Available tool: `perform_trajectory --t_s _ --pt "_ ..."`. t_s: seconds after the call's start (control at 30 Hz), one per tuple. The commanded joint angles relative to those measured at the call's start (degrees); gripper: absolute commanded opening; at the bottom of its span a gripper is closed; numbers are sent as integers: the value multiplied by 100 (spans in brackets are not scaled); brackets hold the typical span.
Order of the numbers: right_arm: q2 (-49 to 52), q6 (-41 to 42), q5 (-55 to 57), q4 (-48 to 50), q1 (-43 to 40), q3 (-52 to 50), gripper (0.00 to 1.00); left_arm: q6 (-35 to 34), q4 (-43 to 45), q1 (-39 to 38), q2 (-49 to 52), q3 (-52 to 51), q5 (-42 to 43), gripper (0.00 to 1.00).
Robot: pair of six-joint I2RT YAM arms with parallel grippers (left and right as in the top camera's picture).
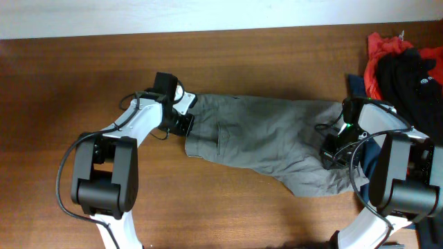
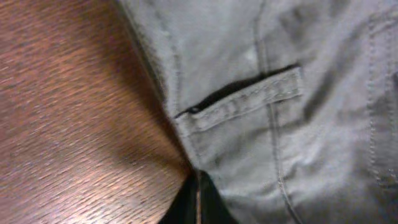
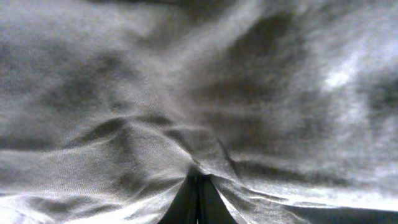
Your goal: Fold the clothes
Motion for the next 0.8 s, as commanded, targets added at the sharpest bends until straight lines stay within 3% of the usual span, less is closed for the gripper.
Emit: perform_trajectory --t_s 0.0,0.13,0.3,0.37,0.53,0.63,0.73,0.77 --pt "55 -345 173 -9 -48 -2 4 -809 -170 101 442 -173 -933 0" --pt "-334 -914 -564 -188 -42 278 4 -1316 -350 516 435 -168 -1128 1" --pt "-903 -1482 -1397 -306 85 439 5 -1215 -599 1340 341 -131 -885 0" --pt "-1005 -1491 -1626 -236 223 439 5 -883 -678 1567 238 -103 -225 2" --pt "-957 -1453 -1696 273 625 437 5 -52 -723 1674 -323 -94 2107 22" --pt "-960 -1453 -1700 413 658 439 19 219 -765 1405 -654 -94 2726 29" --pt "-964 -1456 -1799 466 584 439 38 540 -745 590 -866 -94 2470 39" --pt "-964 -1456 -1853 457 549 439 39 538 -710 422 -859 -94 2236 40"
